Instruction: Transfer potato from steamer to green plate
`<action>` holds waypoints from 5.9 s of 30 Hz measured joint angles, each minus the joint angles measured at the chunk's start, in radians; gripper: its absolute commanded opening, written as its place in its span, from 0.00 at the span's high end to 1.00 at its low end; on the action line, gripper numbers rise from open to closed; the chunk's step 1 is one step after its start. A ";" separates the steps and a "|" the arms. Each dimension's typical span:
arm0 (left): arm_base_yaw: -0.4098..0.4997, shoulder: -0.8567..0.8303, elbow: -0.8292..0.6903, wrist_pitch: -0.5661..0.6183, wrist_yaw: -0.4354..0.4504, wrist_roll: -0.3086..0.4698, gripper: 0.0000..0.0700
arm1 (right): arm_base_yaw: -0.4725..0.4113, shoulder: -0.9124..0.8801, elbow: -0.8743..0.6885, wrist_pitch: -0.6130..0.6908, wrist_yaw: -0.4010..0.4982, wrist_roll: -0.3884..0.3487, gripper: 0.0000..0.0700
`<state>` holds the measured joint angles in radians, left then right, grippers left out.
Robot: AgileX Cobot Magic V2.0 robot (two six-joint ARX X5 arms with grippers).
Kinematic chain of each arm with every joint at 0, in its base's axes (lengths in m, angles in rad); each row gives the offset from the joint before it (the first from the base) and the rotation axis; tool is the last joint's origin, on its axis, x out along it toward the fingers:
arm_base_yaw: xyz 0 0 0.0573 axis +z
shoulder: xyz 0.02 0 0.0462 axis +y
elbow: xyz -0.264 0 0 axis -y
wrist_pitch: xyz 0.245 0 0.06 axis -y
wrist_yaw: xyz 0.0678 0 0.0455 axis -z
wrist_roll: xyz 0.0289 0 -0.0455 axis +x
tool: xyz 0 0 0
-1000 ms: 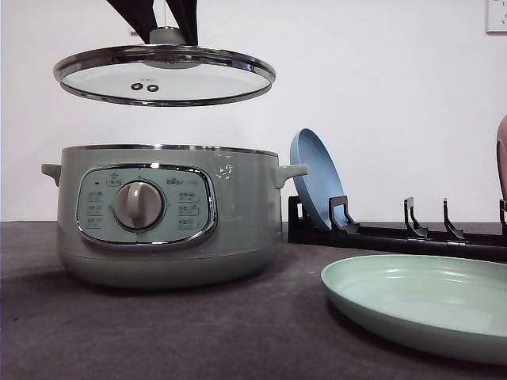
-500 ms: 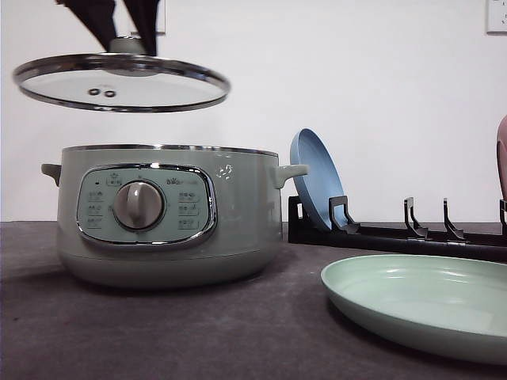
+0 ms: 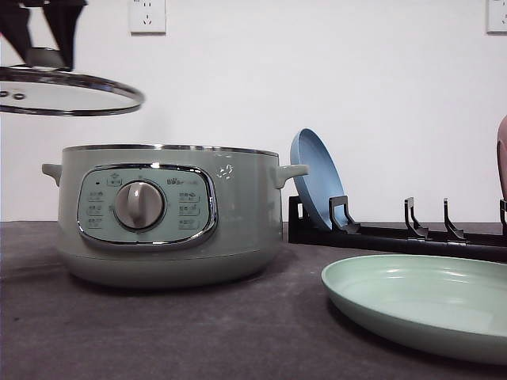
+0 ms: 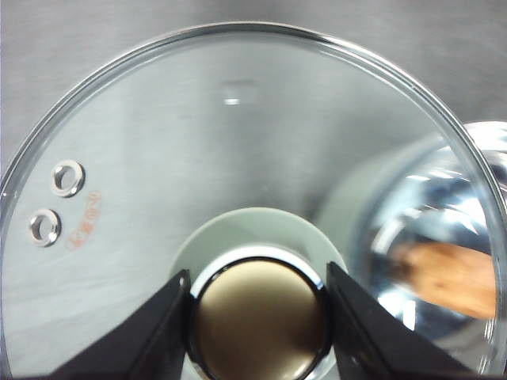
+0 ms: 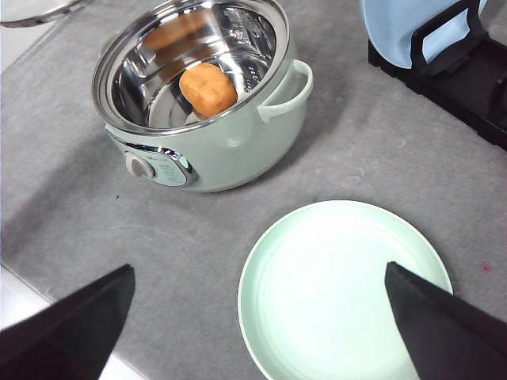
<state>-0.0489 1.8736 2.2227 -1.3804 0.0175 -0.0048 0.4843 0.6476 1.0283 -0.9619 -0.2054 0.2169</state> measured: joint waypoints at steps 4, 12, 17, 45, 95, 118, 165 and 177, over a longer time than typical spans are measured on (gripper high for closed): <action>0.050 0.000 0.000 0.000 0.000 0.001 1.00 | 0.000 0.008 0.000 0.000 0.000 0.000 0.09; 0.080 0.000 0.000 0.000 -0.001 0.007 1.00 | 0.009 0.211 0.041 0.024 -0.100 -0.010 0.09; 0.081 0.000 0.000 0.000 -0.001 0.007 1.00 | 0.046 0.446 0.175 0.029 -0.107 -0.067 0.09; 0.090 0.000 0.000 0.012 0.000 0.012 1.00 | 0.243 1.501 1.103 0.005 -0.028 -0.464 0.09; 0.090 0.000 0.000 0.019 0.000 0.014 1.00 | 0.224 1.654 1.156 -0.005 -0.002 -0.471 0.63; 0.088 0.000 0.000 0.015 0.000 0.014 1.00 | 0.210 1.067 1.133 -0.371 0.028 -0.436 0.63; 0.082 0.000 0.000 0.016 0.000 0.014 1.00 | -0.024 0.457 -0.434 0.490 0.049 0.001 0.63; 0.082 0.000 0.000 0.016 0.000 0.014 1.00 | -0.035 0.571 -0.434 0.535 0.049 -0.003 0.62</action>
<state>0.0330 1.8732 2.2227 -1.3647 0.0174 0.0090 0.4488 1.2188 0.5941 -0.4269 -0.1566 0.2142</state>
